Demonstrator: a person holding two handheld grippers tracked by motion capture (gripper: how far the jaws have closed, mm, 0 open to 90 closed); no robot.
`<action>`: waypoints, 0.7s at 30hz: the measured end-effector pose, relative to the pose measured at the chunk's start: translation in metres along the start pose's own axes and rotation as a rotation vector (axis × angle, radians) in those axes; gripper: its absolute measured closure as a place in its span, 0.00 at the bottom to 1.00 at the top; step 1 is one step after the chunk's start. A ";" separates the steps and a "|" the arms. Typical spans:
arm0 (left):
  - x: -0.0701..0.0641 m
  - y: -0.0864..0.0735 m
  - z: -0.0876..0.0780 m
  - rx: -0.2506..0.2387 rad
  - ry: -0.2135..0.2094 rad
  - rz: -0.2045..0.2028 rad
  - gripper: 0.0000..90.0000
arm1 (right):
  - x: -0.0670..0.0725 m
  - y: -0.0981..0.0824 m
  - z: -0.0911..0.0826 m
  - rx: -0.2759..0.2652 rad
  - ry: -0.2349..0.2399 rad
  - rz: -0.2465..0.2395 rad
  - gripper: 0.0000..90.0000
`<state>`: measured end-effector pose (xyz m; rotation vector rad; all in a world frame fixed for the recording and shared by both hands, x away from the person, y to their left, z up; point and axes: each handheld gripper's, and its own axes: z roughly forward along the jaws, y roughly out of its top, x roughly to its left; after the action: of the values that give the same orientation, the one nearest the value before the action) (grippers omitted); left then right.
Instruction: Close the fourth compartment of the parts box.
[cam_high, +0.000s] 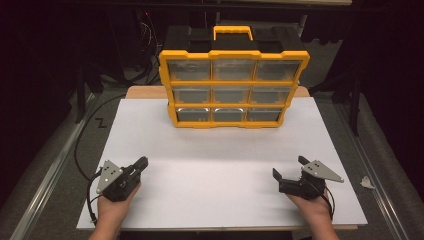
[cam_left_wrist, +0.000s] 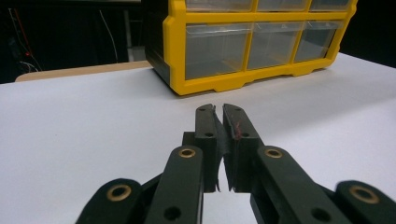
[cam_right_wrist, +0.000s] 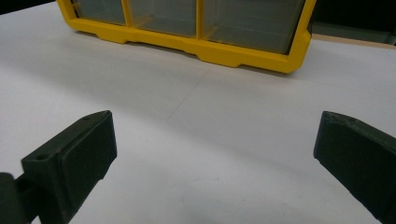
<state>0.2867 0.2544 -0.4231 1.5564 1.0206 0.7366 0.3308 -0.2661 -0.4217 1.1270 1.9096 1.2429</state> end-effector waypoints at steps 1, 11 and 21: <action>0.000 0.000 0.000 -0.001 -0.001 0.003 0.94 | 0.000 0.000 0.000 0.001 0.000 0.001 0.01; -0.006 -0.001 0.005 0.003 0.034 0.043 0.72 | -0.001 -0.001 0.000 0.000 0.004 -0.002 0.01; -0.006 -0.004 0.010 0.031 0.003 0.043 0.40 | -0.002 -0.001 0.001 0.000 0.018 0.002 0.01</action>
<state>0.2915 0.2451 -0.4289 1.6092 1.0079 0.7566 0.3317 -0.2677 -0.4231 1.1220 1.9221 1.2575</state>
